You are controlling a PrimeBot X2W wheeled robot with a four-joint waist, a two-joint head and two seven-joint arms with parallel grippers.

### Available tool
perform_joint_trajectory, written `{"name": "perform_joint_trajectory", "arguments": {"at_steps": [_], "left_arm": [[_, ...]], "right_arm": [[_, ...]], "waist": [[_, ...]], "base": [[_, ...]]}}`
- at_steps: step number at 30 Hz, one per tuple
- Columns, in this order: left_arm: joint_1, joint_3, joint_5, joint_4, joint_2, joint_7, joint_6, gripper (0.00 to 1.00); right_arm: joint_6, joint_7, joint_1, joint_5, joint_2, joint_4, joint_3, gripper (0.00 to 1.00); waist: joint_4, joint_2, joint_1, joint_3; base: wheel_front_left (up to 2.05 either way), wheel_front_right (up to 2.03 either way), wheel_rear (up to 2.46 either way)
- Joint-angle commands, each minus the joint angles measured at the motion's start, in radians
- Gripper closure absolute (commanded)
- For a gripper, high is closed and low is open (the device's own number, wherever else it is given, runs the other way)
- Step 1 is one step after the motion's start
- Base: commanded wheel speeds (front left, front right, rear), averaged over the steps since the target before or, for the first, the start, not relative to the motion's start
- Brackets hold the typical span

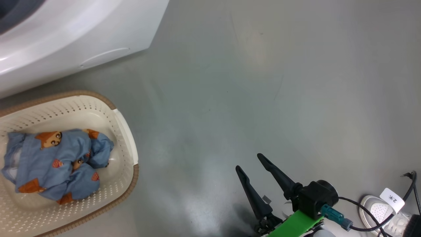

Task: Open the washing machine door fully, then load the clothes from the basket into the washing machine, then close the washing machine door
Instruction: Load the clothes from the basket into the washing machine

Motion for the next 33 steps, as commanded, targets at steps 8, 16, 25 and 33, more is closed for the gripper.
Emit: {"name": "perform_joint_trajectory", "arguments": {"at_steps": [8,16,25,33], "left_arm": [[-0.101,-0.018,0.009,0.012,0.059,-0.043,-0.027,1.0],[-0.13,-0.044,0.027,0.042,0.08,-0.054,-0.033,1.0],[-0.175,-0.068,0.037,0.082,0.102,-0.048,-0.037,1.0],[-0.207,-0.08,0.035,0.065,0.107,-0.067,-0.048,1.0]], "right_arm": [[0.002,-0.012,0.035,0.011,-0.006,-0.029,0.043,0.0],[0.002,-0.012,0.039,0.014,-0.006,-0.034,0.054,0.0],[0.002,-0.012,0.045,0.021,-0.006,-0.035,0.072,0.0],[0.002,-0.012,0.052,0.02,-0.006,-0.046,0.078,0.0]], "waist": [[-0.014,0.0,0.0,0.037],[-0.023,0.0,0.0,0.057],[-0.037,0.0,0.0,0.07],[-0.047,0.0,0.0,0.085]], "base": [[0.0,0.0,0.0],[0.0,0.0,0.0],[0.0,0.0,0.0],[0.0,0.0,0.0]]}}
